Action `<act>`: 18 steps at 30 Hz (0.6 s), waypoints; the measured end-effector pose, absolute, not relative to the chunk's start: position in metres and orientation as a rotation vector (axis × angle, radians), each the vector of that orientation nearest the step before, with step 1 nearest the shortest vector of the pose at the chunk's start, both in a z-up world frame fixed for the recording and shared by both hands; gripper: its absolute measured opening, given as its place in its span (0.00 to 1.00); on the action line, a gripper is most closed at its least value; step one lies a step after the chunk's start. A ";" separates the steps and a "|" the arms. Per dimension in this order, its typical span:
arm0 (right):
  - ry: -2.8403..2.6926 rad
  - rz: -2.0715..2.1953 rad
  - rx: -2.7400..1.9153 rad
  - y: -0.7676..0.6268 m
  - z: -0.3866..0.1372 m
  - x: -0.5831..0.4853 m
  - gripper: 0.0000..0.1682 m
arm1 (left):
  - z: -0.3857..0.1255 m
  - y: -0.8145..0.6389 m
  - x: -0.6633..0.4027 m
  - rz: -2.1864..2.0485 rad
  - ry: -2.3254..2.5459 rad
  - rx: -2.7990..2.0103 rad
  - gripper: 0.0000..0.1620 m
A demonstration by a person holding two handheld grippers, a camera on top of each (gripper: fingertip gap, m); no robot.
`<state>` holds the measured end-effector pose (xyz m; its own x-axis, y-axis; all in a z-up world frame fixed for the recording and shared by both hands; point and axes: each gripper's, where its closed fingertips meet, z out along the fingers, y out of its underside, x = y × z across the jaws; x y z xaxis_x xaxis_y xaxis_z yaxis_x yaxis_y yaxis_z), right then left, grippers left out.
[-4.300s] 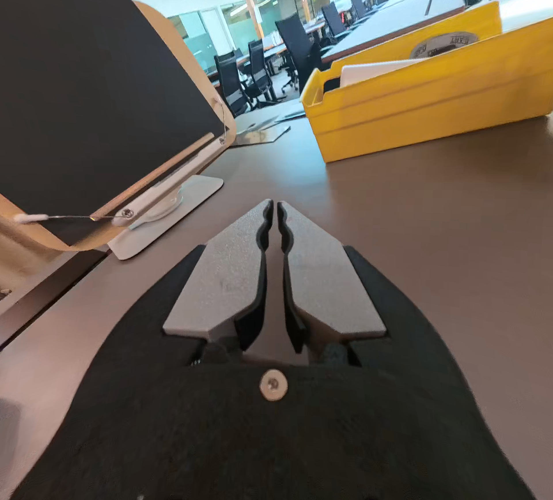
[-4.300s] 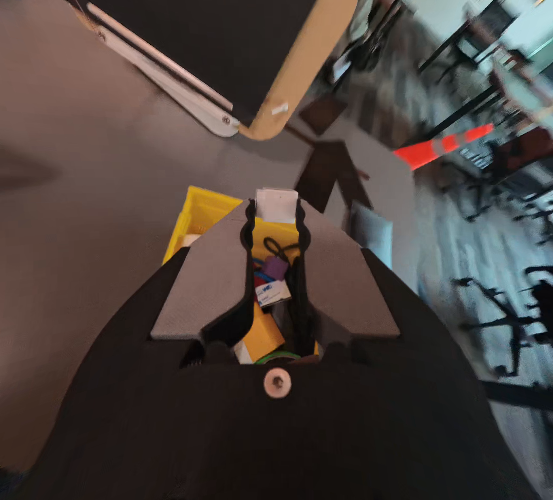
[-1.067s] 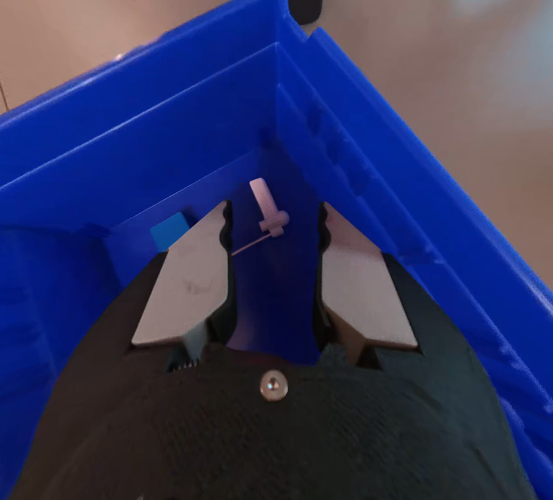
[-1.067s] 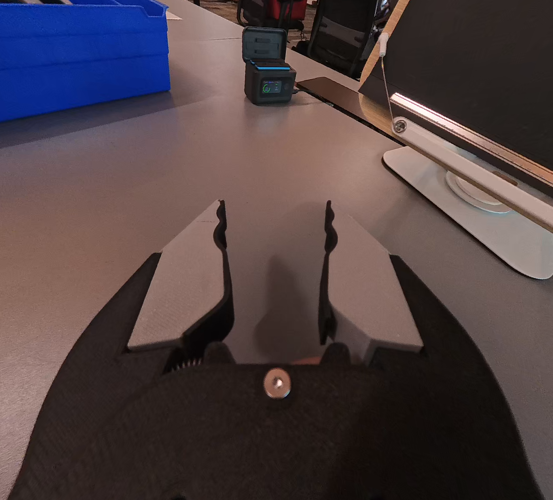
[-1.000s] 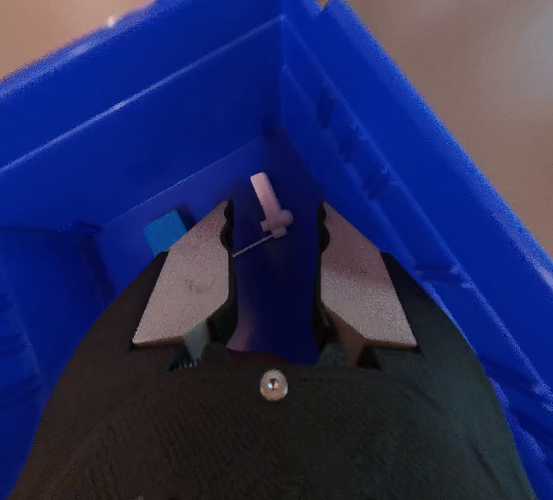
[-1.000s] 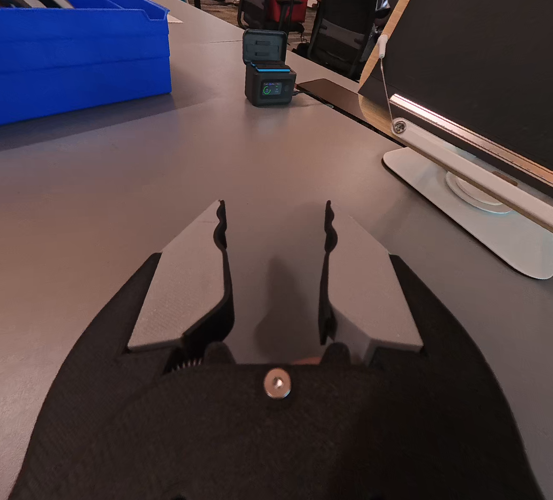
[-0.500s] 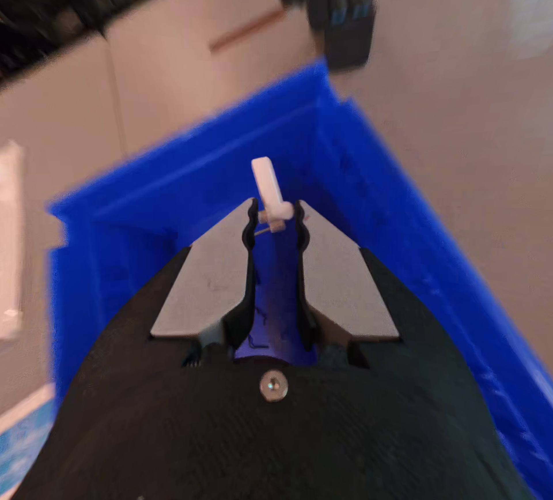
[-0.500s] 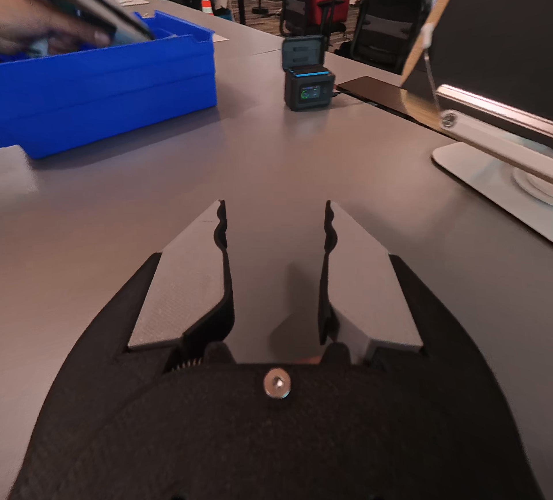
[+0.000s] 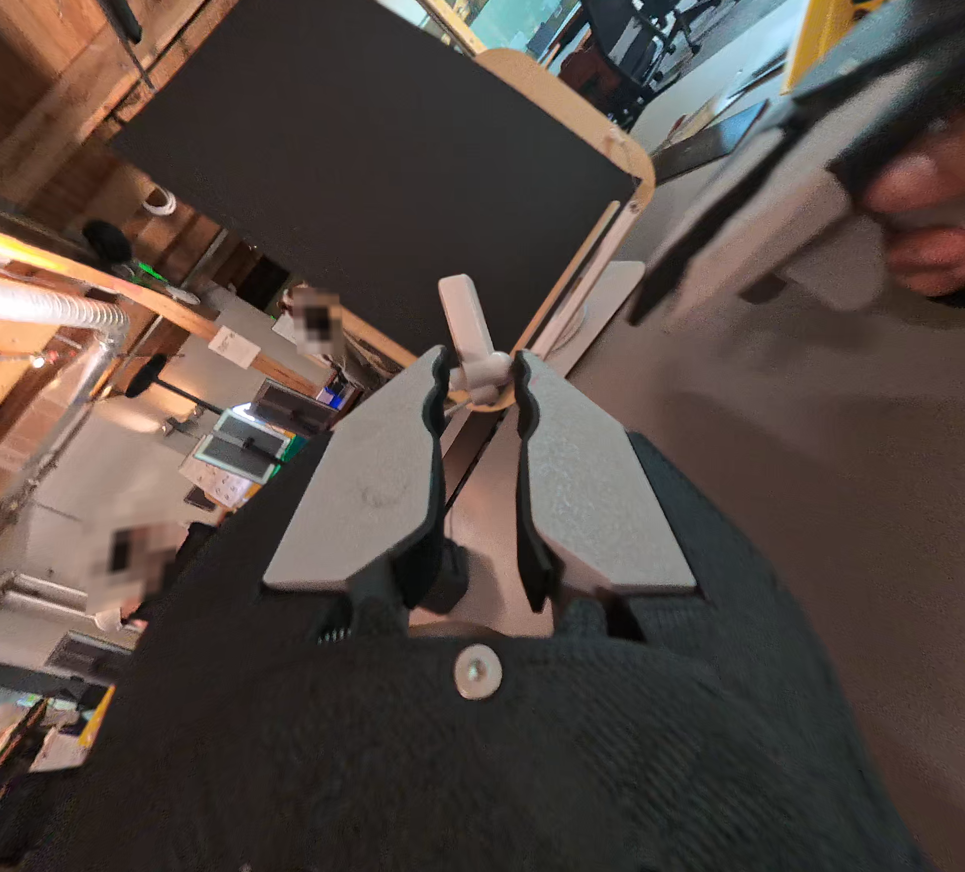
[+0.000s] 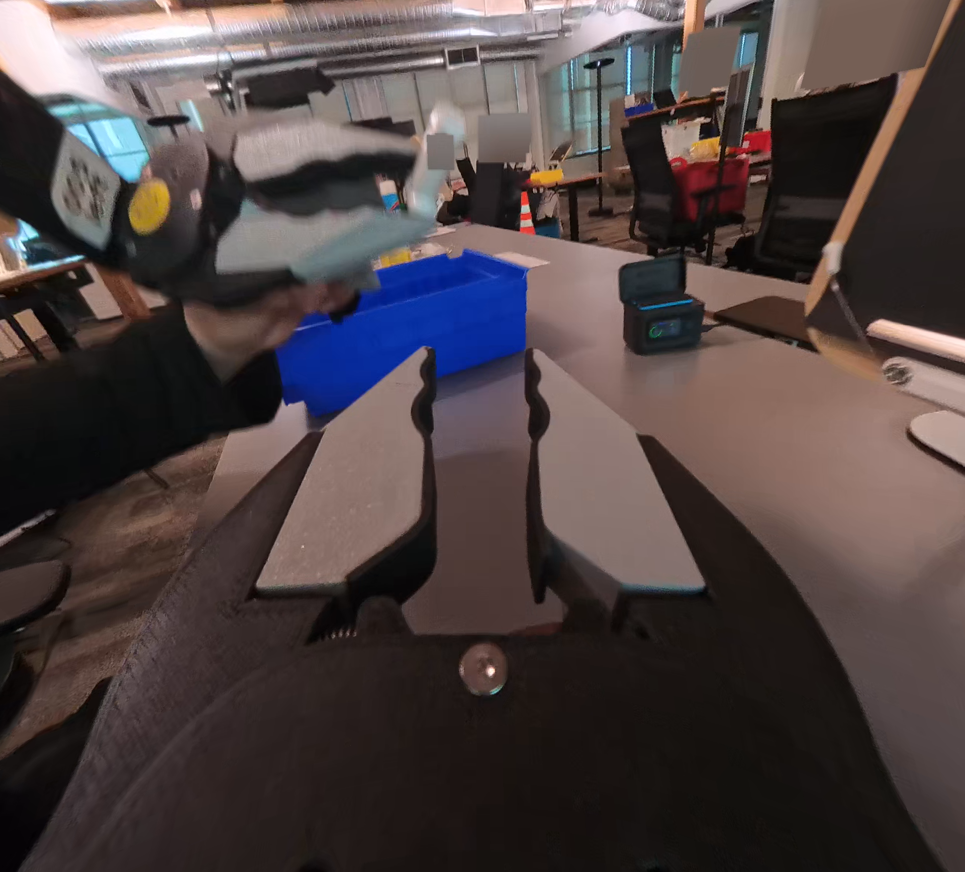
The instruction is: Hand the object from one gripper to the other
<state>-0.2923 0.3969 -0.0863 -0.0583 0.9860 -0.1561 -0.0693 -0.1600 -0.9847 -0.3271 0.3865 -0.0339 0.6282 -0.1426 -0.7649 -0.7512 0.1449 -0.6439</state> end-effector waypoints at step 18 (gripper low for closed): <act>-1.148 1.676 -1.265 0.423 -0.084 -0.287 0.06 | -0.091 0.432 -0.264 0.235 0.811 -1.226 0.14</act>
<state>-0.2866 0.4225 -0.0842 -0.2480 0.9161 -0.3150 -0.0374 -0.3340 -0.9418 -0.2636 0.4319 -0.0911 0.7045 -0.2548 -0.6624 -0.5691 0.3549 -0.7417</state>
